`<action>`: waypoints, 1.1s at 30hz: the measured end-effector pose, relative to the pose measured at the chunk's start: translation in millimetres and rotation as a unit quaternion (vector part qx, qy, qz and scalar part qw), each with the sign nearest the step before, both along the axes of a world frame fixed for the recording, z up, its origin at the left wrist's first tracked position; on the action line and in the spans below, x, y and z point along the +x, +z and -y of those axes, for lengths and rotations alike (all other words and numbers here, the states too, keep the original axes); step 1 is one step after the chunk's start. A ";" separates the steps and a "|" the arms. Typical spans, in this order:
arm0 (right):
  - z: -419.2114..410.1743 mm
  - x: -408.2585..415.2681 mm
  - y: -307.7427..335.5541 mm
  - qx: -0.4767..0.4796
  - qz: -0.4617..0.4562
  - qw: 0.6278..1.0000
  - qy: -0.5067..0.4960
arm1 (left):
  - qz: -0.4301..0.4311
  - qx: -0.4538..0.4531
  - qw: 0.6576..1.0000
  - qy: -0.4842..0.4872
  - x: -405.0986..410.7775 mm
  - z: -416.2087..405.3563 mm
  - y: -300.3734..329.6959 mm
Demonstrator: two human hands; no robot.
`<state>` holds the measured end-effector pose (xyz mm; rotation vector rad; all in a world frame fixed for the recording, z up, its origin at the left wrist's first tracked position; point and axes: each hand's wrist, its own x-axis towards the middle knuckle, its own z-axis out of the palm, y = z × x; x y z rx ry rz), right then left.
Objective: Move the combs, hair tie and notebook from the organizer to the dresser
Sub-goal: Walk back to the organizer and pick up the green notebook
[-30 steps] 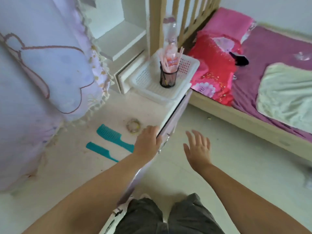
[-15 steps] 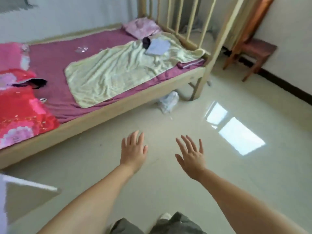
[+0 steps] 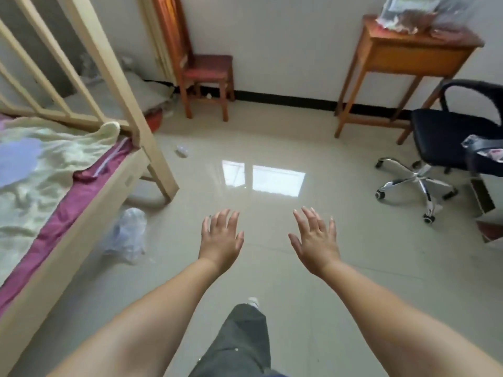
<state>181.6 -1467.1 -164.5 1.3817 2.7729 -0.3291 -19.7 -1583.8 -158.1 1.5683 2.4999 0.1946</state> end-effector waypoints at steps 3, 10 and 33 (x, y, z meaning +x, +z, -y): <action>-81.8 7.0 14.2 0.006 -0.010 0.997 -0.079 | -0.001 -0.003 0.997 -0.078 -7.6 -116.3 13.1; -268.9 59.8 24.0 0.011 -0.015 0.972 -0.235 | 0.035 0.027 0.973 -0.226 31.1 -364.7 28.9; -1055.6 38.6 71.7 0.077 -0.054 0.962 -0.258 | 0.008 0.101 0.974 -0.203 15.4 -1133.7 53.9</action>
